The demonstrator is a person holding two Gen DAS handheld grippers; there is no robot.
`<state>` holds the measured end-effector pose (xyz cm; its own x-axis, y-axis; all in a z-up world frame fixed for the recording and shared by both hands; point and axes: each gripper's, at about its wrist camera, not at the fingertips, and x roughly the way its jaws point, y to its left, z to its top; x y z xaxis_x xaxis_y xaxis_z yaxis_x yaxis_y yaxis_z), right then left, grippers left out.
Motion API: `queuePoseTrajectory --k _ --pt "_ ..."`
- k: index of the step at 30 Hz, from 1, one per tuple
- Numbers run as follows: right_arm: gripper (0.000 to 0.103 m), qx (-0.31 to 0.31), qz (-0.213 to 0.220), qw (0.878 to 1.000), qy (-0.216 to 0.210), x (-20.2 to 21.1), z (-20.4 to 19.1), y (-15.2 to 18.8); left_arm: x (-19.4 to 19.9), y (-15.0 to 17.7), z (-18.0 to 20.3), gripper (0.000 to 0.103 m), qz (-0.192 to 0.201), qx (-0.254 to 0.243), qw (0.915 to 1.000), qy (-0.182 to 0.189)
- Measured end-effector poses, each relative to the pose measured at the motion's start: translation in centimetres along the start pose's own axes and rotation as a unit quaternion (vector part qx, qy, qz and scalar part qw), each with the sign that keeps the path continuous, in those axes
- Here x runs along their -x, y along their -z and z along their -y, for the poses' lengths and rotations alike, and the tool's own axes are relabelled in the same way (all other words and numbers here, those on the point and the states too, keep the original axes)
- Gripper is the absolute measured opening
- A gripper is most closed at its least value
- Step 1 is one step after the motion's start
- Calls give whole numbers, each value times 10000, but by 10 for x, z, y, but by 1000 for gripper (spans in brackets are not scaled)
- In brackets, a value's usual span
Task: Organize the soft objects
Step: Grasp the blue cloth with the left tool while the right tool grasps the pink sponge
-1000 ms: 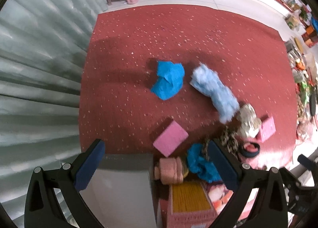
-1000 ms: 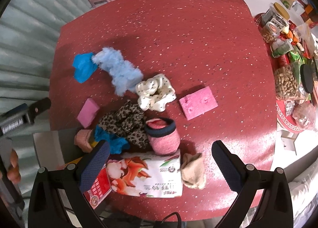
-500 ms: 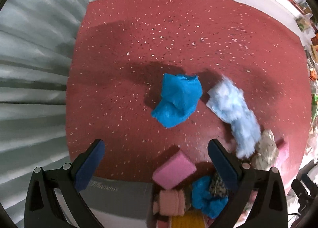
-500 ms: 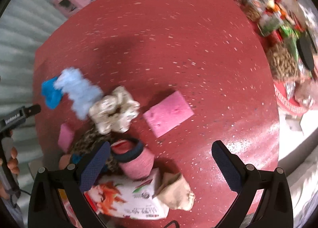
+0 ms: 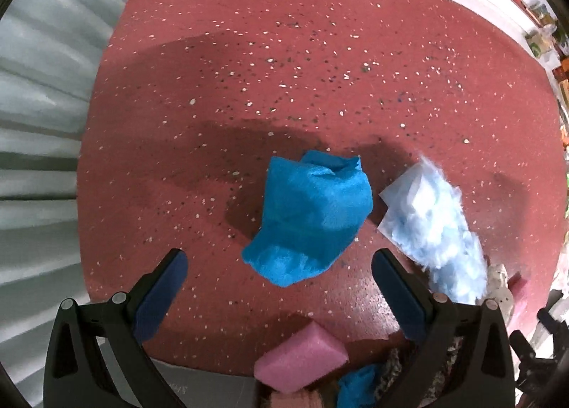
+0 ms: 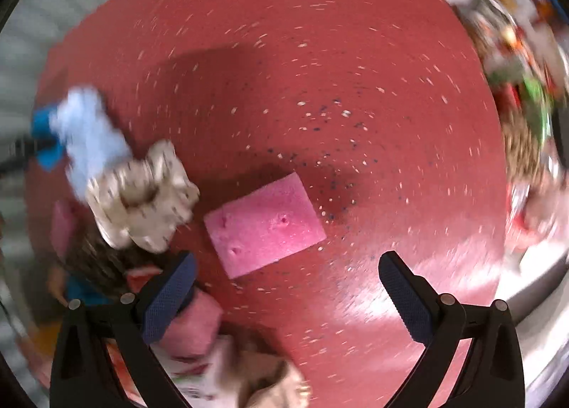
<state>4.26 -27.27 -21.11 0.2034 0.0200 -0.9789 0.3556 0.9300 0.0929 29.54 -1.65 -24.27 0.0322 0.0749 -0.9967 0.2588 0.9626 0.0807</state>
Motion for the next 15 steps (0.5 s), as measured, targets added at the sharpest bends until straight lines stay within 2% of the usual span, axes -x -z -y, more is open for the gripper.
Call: queuePoseTrajectory --k 3,7,14,15 --pt "103 349 -10 9991 221 -10 -6 -3 -9 -4 4 103 -53 15 10000 8" --pt "103 593 44 9982 80 -17 -14 -9 -20 -7 7 103 -114 45 9999 7" --pt "103 1000 -56 9949 152 -36 -26 -28 -44 -8 5 103 -268 172 9995 77" --pt "97 974 -73 9951 177 -40 -28 -30 -46 -9 3 103 -235 257 9993 169"
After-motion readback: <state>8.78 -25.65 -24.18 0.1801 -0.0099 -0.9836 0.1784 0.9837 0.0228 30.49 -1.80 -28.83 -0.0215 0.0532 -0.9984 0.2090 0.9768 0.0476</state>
